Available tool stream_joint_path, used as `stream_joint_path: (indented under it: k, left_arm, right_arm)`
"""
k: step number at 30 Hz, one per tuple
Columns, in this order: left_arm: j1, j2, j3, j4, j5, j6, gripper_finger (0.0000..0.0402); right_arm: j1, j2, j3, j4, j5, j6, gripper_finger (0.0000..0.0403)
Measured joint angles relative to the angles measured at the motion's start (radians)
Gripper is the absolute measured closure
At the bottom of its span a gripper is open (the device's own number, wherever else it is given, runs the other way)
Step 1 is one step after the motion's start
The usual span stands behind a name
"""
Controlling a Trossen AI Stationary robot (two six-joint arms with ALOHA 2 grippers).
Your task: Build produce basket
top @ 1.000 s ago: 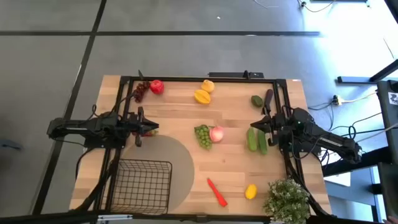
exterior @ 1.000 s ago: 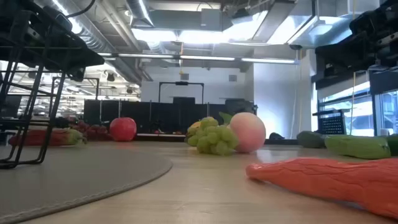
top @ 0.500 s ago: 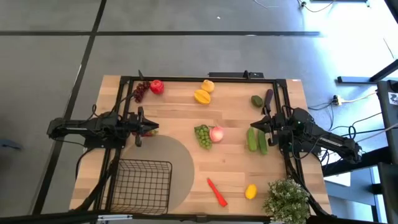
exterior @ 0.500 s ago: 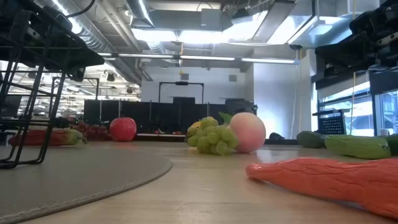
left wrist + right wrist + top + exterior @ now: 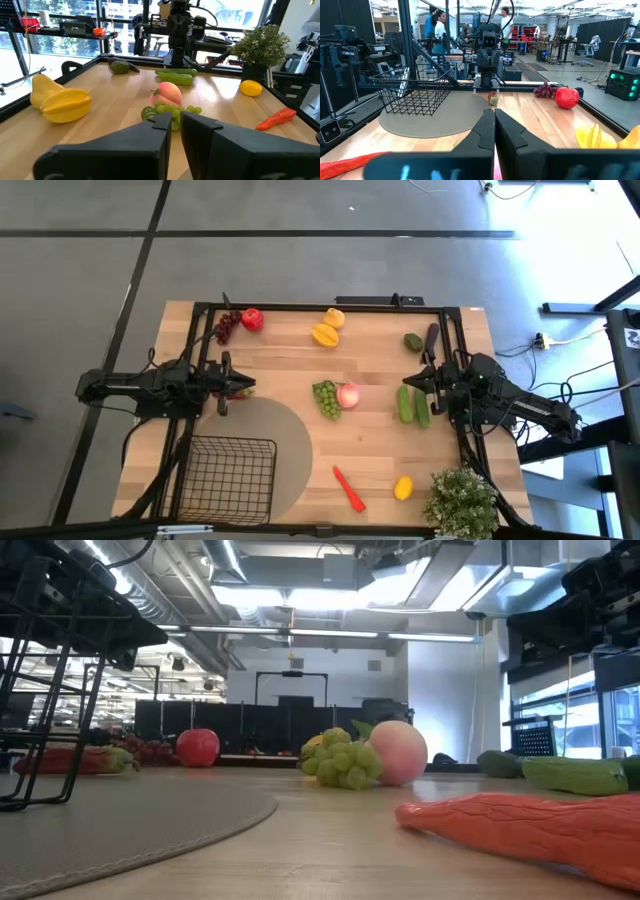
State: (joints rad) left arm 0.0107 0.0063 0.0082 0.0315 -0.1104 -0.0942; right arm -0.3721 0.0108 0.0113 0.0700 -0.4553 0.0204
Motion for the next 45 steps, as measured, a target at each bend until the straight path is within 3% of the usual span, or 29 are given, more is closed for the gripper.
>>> stream_joint_path:
  k: [40, 45]
  left_arm:
    - [0.0, 0.0, 0.0, 0.0, -0.001, 0.0, 0.037]
    - [0.0, 0.0, 0.012, 0.05, -0.084, 0.104, 0.037]
  right_arm:
    - [0.0, 0.0, 0.0, 0.017, -0.017, 0.001, 0.0402]
    - [0.0, 0.0, 0.0, 0.017, -0.074, 0.005, 0.0402]
